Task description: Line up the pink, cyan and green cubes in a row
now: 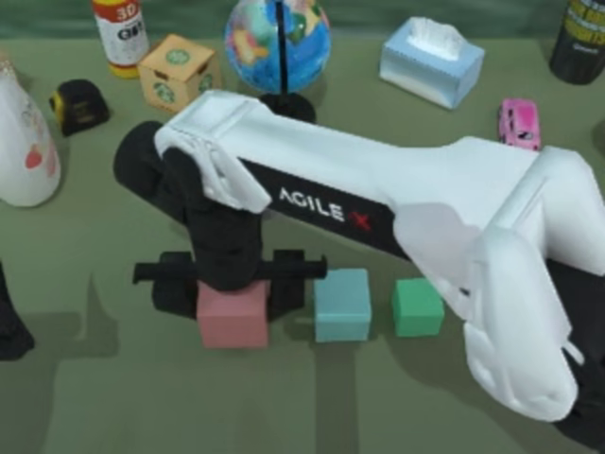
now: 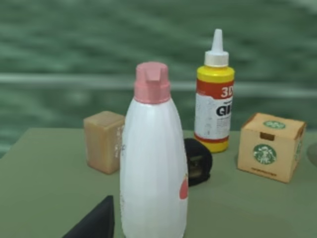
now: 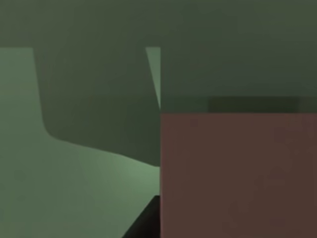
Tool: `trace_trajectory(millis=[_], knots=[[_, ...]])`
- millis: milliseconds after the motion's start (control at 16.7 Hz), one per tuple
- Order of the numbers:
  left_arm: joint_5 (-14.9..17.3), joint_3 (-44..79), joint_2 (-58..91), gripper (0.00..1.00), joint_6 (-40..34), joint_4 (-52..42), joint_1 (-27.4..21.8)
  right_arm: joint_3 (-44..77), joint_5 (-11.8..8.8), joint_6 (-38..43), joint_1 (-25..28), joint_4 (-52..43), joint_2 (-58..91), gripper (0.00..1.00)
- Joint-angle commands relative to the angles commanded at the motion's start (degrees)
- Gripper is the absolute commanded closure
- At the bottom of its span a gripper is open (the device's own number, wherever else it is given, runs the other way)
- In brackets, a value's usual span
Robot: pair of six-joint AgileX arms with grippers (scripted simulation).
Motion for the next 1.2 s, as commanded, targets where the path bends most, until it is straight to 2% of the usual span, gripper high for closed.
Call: trace_trajectory(millis=[60,840,1200], knots=[[0.0,0.0,0.0,0.00,0.0,0.0,0.0,0.0,0.0,0.0,0.0,0.0,0.0,1.00],[0.0,0.0,0.0,0.00,0.0,0.0,0.0,0.0,0.0,0.0,0.0,0.0,0.0,0.02],[0.0,0.0,0.0,0.00,0.0,0.0,0.0,0.0,0.0,0.0,0.0,0.0,0.0,0.00]])
